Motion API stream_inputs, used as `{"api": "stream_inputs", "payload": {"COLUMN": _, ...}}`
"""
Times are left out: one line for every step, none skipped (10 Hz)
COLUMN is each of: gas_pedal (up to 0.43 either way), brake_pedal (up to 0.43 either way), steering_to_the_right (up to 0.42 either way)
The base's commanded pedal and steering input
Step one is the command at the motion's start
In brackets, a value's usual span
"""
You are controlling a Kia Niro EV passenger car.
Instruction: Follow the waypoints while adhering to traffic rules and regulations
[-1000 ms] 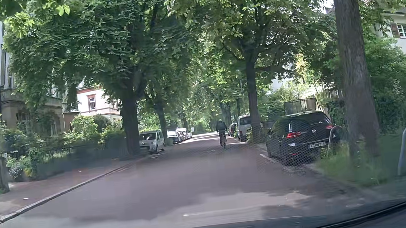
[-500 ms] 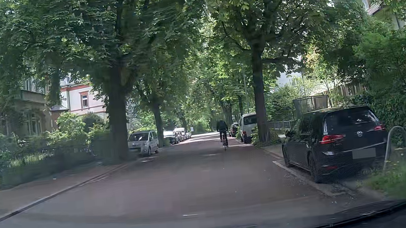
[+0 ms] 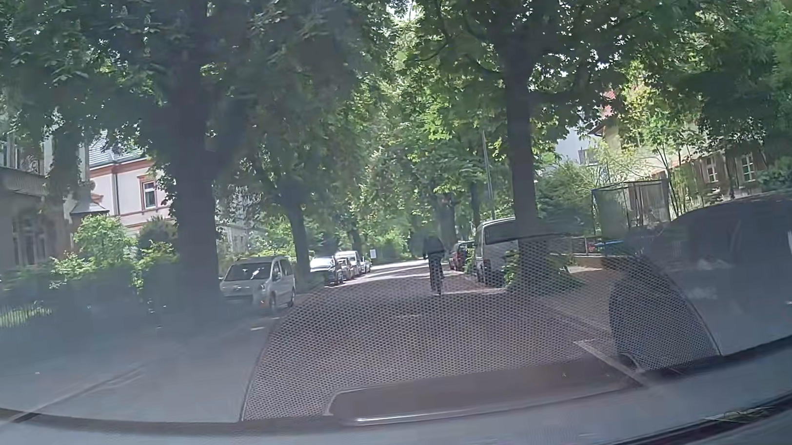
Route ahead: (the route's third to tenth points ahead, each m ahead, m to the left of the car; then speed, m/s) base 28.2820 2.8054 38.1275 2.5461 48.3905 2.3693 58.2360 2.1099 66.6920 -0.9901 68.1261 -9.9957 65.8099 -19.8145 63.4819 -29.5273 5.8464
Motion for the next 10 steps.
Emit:
{"api": "stream_inputs", "payload": {"gas_pedal": 0.067, "brake_pedal": 0.000, "steering_to_the_right": 0.000}}
{"api": "stream_inputs", "payload": {"gas_pedal": 0.067, "brake_pedal": 0.000, "steering_to_the_right": 0.000}}
{"api": "stream_inputs", "payload": {"gas_pedal": 0.067, "brake_pedal": 0.000, "steering_to_the_right": 0.000}}
{"api": "stream_inputs", "payload": {"gas_pedal": 0.067, "brake_pedal": 0.000, "steering_to_the_right": 0.000}}
{"api": "stream_inputs", "payload": {"gas_pedal": 0.067, "brake_pedal": 0.000, "steering_to_the_right": 0.000}}
{"api": "stream_inputs", "payload": {"gas_pedal": 0.067, "brake_pedal": 0.000, "steering_to_the_right": 0.000}}
{"api": "stream_inputs", "payload": {"gas_pedal": 0.067, "brake_pedal": 0.000, "steering_to_the_right": 0.000}}
{"api": "stream_inputs", "payload": {"gas_pedal": 0.067, "brake_pedal": 0.000, "steering_to_the_right": 0.000}}
{"api": "stream_inputs", "payload": {"gas_pedal": 0.067, "brake_pedal": 0.000, "steering_to_the_right": 0.000}}
{"api": "stream_inputs", "payload": {"gas_pedal": 0.067, "brake_pedal": 0.000, "steering_to_the_right": 0.000}}
